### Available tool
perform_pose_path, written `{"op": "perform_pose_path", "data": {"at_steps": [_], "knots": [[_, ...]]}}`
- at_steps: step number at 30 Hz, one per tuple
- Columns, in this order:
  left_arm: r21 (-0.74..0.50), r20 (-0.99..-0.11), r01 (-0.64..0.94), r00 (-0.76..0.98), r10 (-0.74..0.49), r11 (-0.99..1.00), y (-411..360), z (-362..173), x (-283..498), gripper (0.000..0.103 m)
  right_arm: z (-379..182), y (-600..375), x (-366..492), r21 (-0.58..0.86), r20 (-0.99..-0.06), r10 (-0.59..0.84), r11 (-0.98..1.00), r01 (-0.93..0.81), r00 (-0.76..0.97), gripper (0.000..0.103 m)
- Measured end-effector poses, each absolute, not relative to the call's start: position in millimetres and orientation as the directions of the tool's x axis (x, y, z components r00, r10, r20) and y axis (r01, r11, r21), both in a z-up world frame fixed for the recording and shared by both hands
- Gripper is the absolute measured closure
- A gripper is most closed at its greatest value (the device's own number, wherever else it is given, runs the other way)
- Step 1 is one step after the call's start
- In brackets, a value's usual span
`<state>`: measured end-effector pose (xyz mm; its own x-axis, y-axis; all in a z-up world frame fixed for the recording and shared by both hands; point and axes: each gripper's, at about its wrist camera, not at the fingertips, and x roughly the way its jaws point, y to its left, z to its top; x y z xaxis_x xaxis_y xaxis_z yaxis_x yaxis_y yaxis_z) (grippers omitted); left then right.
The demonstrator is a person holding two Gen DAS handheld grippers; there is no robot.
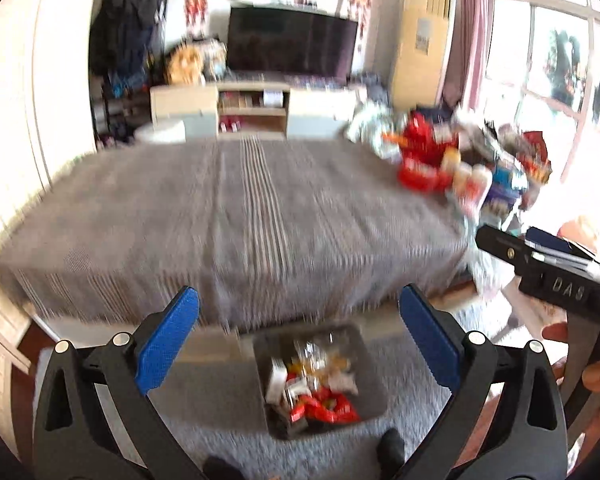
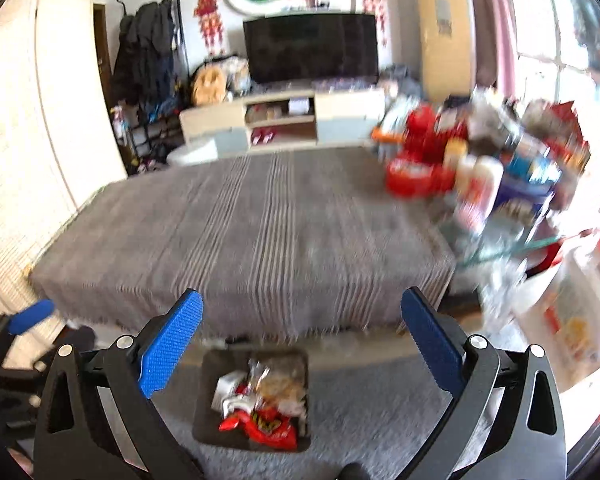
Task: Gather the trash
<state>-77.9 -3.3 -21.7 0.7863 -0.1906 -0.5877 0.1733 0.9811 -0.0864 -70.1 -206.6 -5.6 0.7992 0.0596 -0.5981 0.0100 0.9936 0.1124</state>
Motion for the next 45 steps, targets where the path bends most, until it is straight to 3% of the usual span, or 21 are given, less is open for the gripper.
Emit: {"op": "perform_pose_path", "data": {"at_steps": [8, 18, 45], "knots": [[-0.05, -0.474, 0.143, 0.868, -0.149, 0.988, 2, 43, -92, 0.008, 55, -209, -85, 0.082, -0.492, 0.003, 0.996, 0.042, 0.87, 0.003], [-0.012, -0.417, 0.132, 0.9, -0.125, 0.991, -2, 71, -111, 0.008, 83, -200, -108, 0.011, -0.446, -0.054, 0.998, 0.066, 0.894, 0.003], [0.02, -0.408, 0.062, 0.912, -0.048, 0.998, 7, 77, -122, 0.008, 86, -193, -118, 0.045, -0.451, -0.005, 0.999, 0.028, 0.893, 0.003]]}}
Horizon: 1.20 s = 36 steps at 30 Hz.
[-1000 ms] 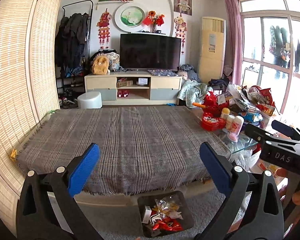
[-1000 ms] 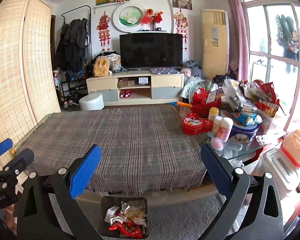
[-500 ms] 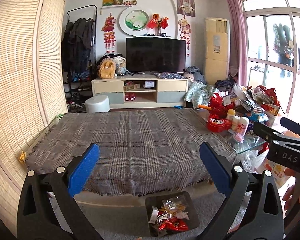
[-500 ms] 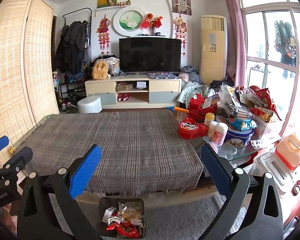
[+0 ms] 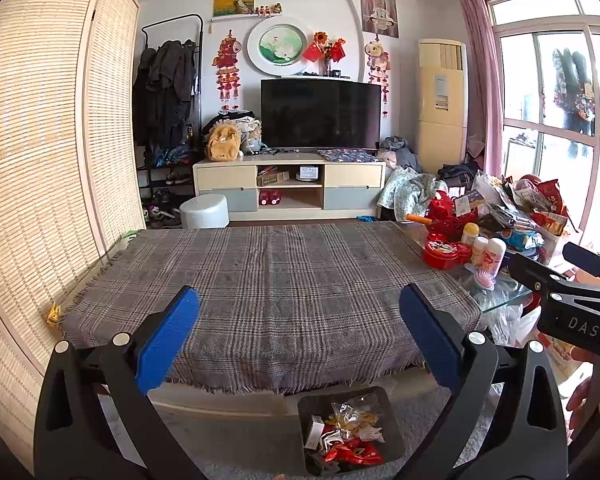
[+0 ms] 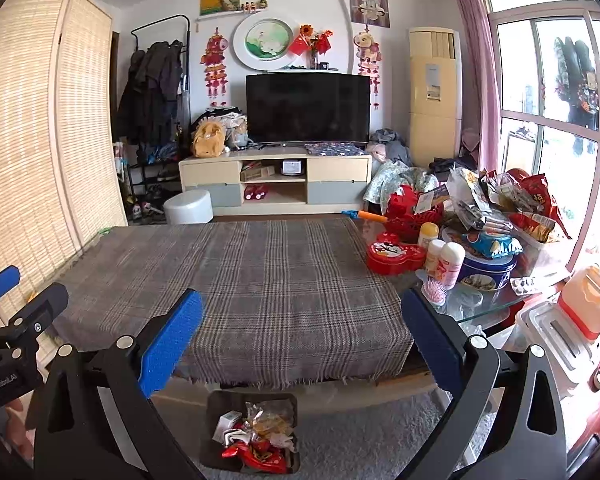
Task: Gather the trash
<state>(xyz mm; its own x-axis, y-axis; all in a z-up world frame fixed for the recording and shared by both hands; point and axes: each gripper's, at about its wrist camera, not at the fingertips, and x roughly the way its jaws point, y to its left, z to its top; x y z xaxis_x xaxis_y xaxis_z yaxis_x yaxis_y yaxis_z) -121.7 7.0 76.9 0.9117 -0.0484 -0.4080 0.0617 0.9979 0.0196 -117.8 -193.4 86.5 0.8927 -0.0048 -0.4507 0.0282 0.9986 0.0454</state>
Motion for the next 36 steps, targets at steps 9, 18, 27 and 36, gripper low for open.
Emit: {"op": "perform_pose_path", "data": {"at_steps": [9, 18, 27, 36], "knots": [[0.018, -0.399, 0.06, 0.916, -0.047, 0.998, 7.0, 79.8, -122.4, 0.008, 86.2, -194.1, -118.8, 0.052, -0.455, 0.0, 0.998, 0.026, 0.891, 0.003], [0.017, -0.393, 0.061, 0.918, -0.049, 0.998, 4.3, 81.3, -123.8, 0.008, 83.5, -195.4, -114.8, 0.059, -0.463, 0.017, 0.998, 0.012, 0.886, 0.003], [0.017, -0.394, 0.061, 0.918, -0.049, 0.998, 0.9, 82.2, -123.1, 0.008, 83.9, -194.2, -114.3, 0.059, -0.462, 0.018, 0.998, 0.01, 0.887, 0.003], [0.013, -0.387, 0.059, 0.921, -0.049, 0.998, 0.7, 83.5, -125.0, 0.008, 87.5, -194.4, -115.7, 0.061, -0.458, 0.025, 0.998, 0.003, 0.888, 0.003]]}}
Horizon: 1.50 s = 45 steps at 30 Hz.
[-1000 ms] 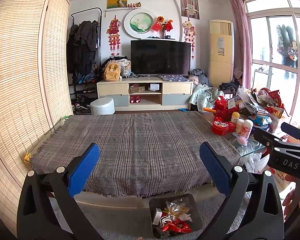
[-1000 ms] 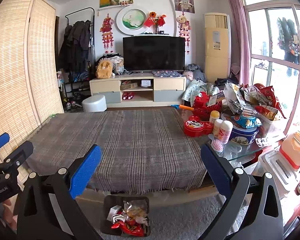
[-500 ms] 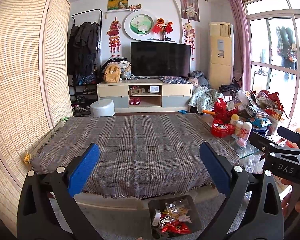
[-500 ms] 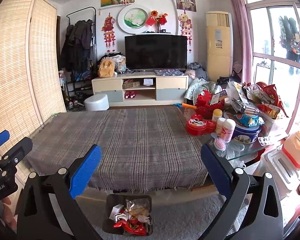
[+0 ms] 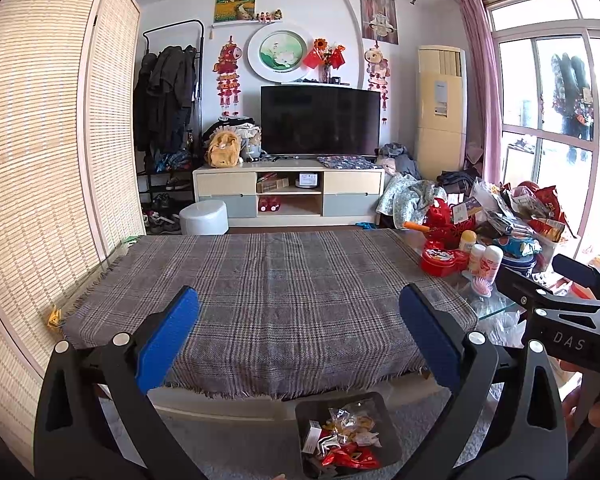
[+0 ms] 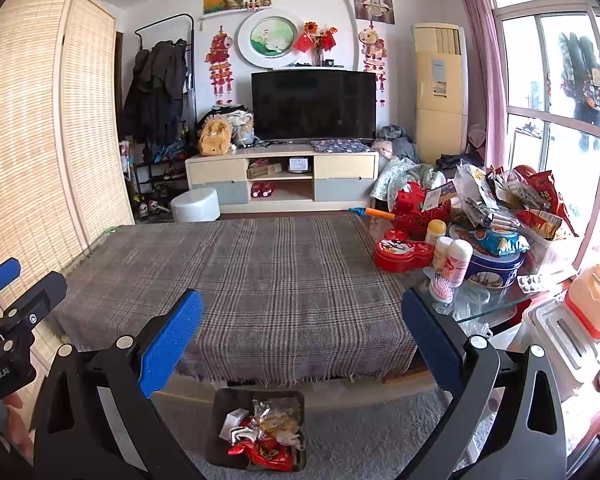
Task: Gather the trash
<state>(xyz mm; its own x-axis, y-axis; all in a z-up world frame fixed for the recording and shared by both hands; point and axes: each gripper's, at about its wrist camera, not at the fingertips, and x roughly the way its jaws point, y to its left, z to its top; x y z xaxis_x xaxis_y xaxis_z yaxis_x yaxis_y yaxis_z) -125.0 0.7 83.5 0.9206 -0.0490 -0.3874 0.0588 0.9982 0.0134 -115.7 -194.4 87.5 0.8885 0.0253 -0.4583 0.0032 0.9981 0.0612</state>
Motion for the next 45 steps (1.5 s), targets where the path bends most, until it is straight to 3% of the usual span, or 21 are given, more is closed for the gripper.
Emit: {"op": "perform_pose_path", "data": {"at_steps": [45], "knots": [[0.007, -0.376, 0.062, 0.925, -0.055, 0.998, 4.3, 90.7, -127.8, 0.008, 90.1, -192.1, -116.0, 0.066, -0.46, 0.027, 0.998, 0.004, 0.888, 0.003]]}}
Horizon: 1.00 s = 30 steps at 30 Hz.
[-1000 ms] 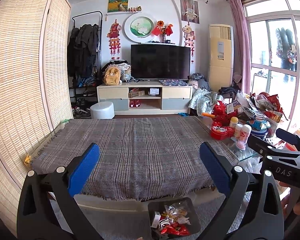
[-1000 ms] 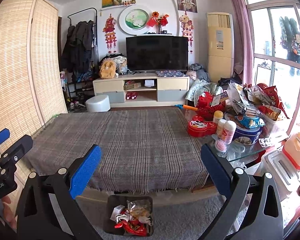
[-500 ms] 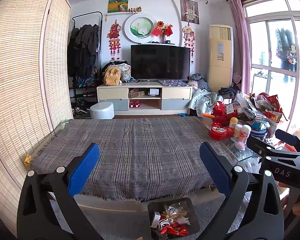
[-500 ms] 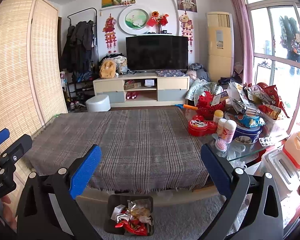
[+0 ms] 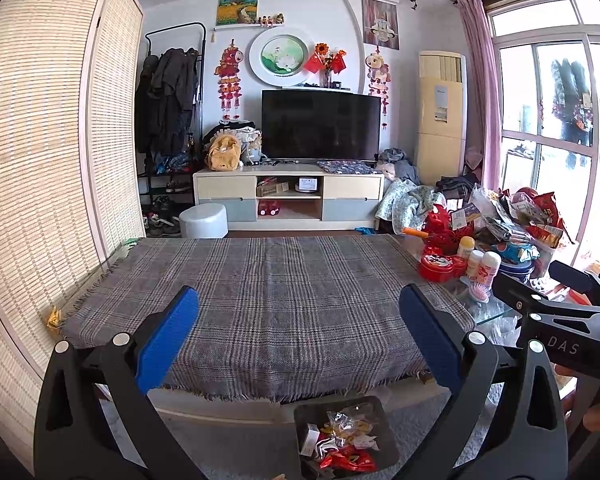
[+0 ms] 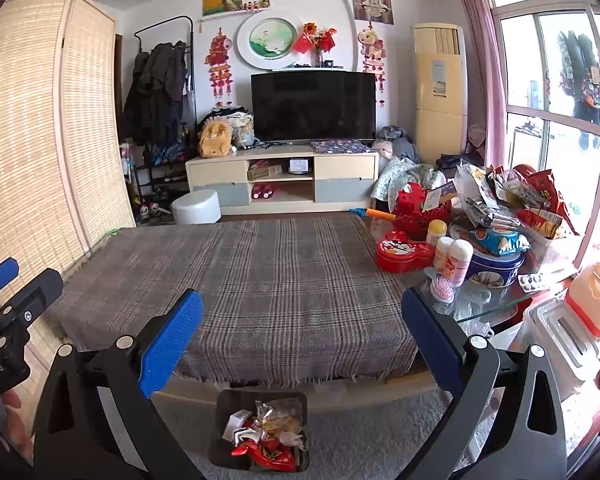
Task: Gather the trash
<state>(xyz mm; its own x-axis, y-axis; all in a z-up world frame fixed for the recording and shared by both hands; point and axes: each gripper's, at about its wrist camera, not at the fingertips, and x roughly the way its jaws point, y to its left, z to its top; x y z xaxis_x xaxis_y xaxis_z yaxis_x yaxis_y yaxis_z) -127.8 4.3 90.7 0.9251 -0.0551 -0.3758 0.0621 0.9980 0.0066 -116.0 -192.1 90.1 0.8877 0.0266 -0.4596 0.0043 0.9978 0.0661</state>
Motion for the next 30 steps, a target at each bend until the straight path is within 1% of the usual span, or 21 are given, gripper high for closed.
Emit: {"op": "perform_pose_path", "data": {"at_steps": [30], "knots": [[0.014, -0.379, 0.051, 0.925, -0.042, 0.999, 5.2, 92.1, -128.9, 0.008, 87.4, -184.0, -118.7, 0.073, -0.461, 0.038, 0.997, -0.006, 0.887, 0.003]]}}
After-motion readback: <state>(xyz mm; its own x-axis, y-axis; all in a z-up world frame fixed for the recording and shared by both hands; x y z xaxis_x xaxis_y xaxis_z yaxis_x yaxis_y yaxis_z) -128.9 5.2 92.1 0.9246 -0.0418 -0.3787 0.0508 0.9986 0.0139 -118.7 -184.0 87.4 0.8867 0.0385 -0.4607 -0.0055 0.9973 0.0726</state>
